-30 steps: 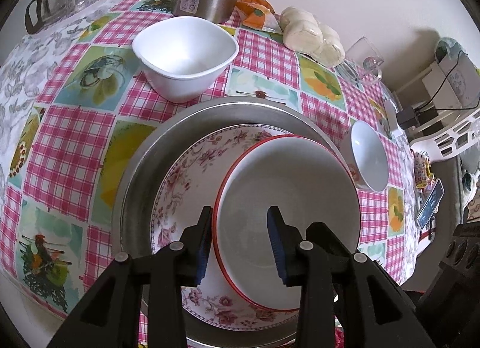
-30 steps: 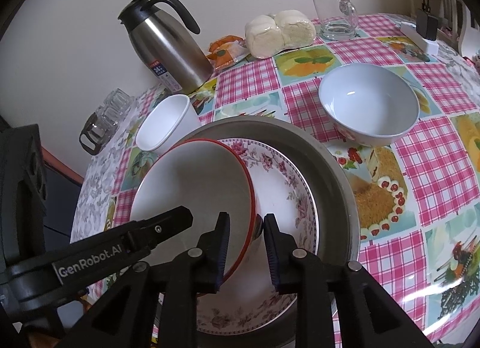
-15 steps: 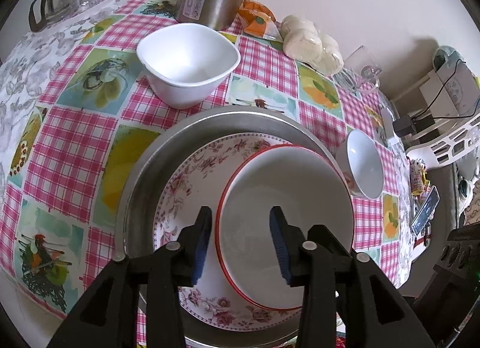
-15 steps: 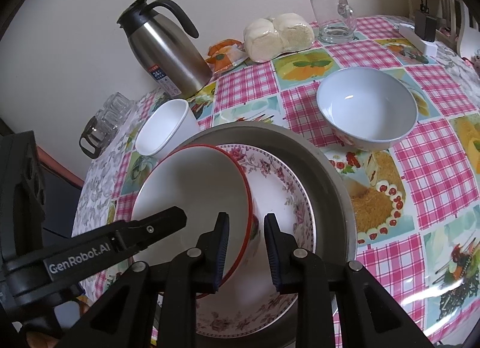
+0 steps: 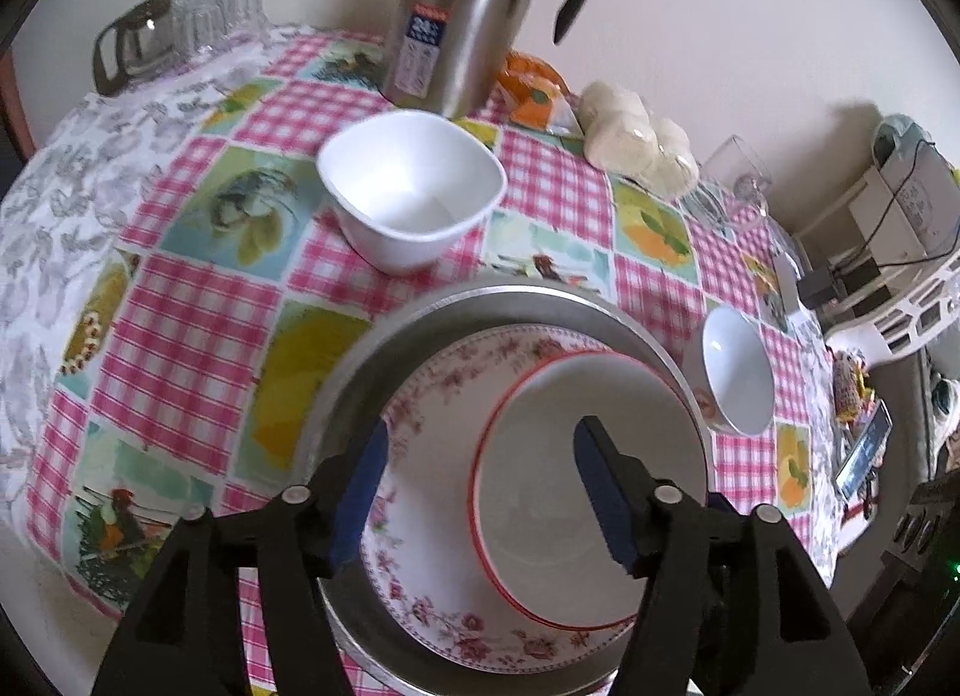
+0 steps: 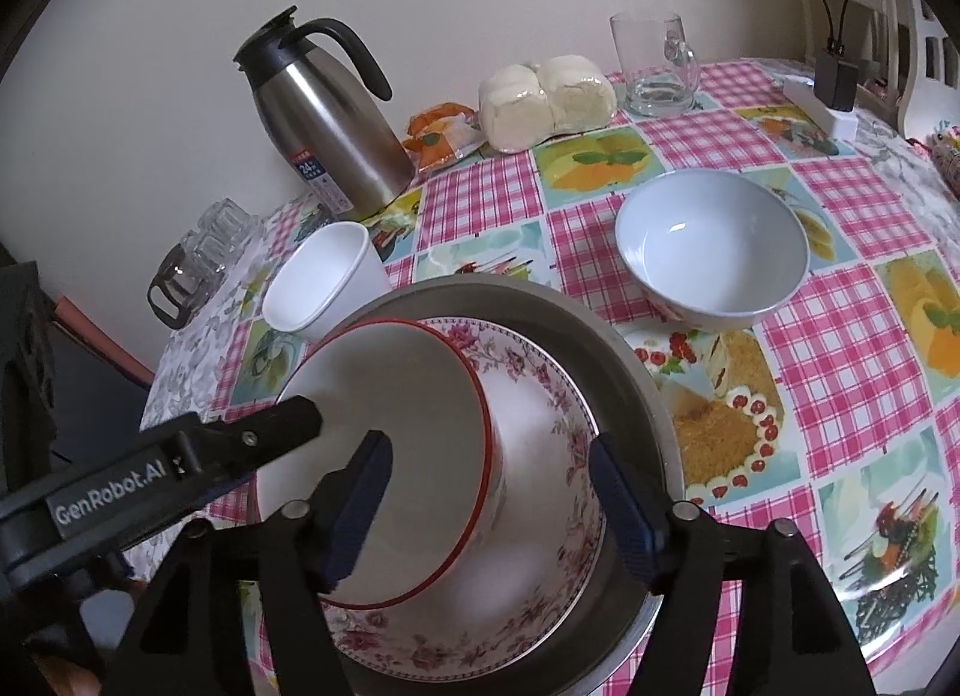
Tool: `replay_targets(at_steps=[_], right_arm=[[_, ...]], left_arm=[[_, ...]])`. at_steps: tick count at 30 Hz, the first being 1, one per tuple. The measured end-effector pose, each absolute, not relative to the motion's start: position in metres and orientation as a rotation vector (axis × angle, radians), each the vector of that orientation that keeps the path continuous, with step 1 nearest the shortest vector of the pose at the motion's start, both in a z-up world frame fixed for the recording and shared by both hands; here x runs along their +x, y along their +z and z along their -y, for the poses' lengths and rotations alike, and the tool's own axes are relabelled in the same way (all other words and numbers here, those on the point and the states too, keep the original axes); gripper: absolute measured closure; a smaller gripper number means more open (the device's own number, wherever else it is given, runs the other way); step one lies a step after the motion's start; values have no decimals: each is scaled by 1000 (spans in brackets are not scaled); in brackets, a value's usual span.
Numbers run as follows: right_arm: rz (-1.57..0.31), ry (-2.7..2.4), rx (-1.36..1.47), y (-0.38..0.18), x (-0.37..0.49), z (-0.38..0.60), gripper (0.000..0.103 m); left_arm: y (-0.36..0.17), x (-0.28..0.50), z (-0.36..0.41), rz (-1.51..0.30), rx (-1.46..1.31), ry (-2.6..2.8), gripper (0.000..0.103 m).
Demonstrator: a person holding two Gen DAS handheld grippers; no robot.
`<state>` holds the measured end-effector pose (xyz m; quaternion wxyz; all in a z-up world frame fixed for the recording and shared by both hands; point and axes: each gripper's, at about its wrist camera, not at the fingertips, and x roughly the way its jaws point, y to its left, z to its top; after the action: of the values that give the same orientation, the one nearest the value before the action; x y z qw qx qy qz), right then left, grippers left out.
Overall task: Organize plates and bowls
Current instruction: 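Open both tools to release the red-rimmed bowl, then move both tools toward the white square bowl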
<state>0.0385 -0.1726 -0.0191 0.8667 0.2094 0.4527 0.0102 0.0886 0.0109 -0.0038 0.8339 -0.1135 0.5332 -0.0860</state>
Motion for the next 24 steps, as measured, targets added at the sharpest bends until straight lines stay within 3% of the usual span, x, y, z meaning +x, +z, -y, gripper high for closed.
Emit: replay_targets(at_steps=[6, 12, 18, 20, 21, 24], right_arm=[[-926, 11, 410, -16, 38, 171, 15], [-922, -4, 391, -16, 38, 172, 3], [-909, -9, 367, -15, 38, 171, 1], [-907, -9, 362, -15, 37, 171, 0], [-906, -10, 360, -15, 38, 171, 0], [-897, -14, 352, -15, 37, 171, 0]], left_arm=[[1, 88, -21, -1084, -229, -118, 19], [2, 88, -29, -1060, -189, -37, 19], [2, 89, -34, -1048, -151, 24, 19], [2, 89, -36, -1035, -131, 50, 14], [3, 89, -36, -1028, -122, 62, 7], [6, 88, -39, -994, -101, 98, 6]])
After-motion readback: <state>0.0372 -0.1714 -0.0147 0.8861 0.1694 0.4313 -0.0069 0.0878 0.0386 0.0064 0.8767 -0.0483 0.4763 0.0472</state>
